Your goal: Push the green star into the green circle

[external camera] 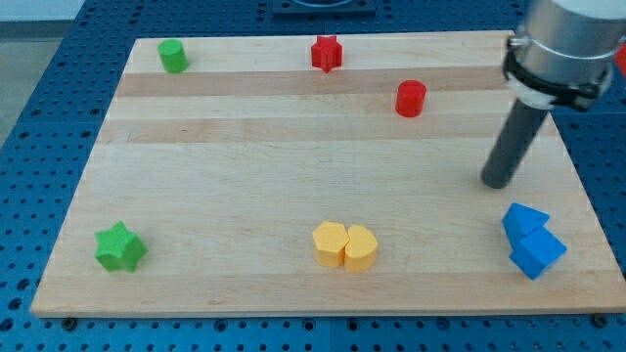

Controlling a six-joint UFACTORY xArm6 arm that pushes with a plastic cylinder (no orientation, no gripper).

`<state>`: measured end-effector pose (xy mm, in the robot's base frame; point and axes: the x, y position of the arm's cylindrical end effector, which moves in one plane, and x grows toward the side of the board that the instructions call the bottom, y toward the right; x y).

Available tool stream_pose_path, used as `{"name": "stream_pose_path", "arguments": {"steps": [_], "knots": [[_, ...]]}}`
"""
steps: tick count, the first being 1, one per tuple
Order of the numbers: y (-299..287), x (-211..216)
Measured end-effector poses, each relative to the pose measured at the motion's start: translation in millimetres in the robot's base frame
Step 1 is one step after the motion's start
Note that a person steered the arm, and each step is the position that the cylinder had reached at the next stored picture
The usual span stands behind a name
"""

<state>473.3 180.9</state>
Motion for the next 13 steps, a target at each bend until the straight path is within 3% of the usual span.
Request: {"name": "stream_pose_path", "arguments": {"steps": [4, 8, 10, 13], "knots": [[-239.7, 26.1], [-344.8, 145.6], [-407.4, 136.7], [-409.3, 90.2]]}}
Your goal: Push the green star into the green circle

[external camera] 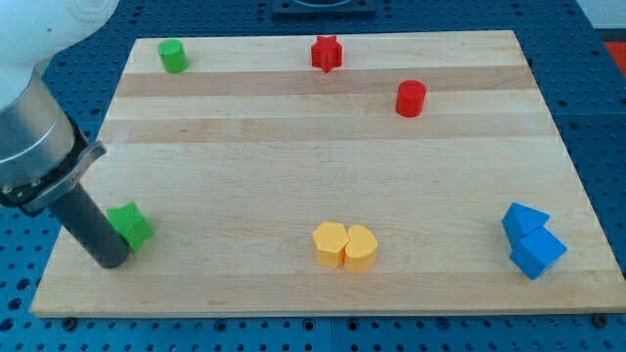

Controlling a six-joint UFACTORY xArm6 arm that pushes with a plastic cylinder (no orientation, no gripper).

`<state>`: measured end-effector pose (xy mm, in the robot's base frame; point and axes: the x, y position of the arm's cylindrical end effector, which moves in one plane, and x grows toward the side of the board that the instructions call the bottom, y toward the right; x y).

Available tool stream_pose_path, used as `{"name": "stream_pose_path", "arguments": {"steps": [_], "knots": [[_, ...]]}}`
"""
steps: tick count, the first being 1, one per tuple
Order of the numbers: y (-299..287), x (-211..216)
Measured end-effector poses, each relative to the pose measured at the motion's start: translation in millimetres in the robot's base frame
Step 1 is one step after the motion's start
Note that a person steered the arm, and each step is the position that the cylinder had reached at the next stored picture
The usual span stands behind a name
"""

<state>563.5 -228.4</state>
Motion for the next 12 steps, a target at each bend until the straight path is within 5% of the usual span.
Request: {"name": "stream_pose_path", "arguments": {"steps": [4, 7, 9, 12], "knots": [[32.6, -37.9], [30.3, -109.0], [-25.1, -117.1], [9.4, -134.7]]}}
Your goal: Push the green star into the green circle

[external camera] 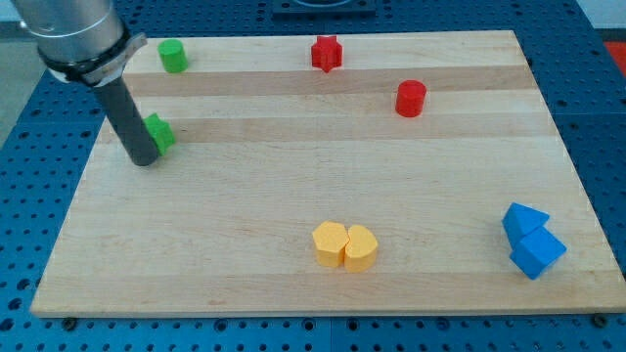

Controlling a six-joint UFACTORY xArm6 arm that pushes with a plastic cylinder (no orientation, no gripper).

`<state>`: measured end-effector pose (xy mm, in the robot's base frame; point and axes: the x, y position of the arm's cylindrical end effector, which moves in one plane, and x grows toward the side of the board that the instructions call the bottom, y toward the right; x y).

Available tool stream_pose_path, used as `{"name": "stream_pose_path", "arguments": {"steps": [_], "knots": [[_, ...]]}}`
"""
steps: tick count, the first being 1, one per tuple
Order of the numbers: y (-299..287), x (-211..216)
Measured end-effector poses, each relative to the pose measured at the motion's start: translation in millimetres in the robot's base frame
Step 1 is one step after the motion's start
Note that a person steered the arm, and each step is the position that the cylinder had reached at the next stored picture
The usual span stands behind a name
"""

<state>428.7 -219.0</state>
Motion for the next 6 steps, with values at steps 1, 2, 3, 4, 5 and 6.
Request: {"name": "stream_pose_path", "arguments": {"steps": [1, 2, 3, 4, 5, 6], "knots": [[1.4, -25.4], [1.4, -49.0], [1.4, -75.4], [1.4, -102.9], [1.5, -120.9], [1.5, -133.5]]}}
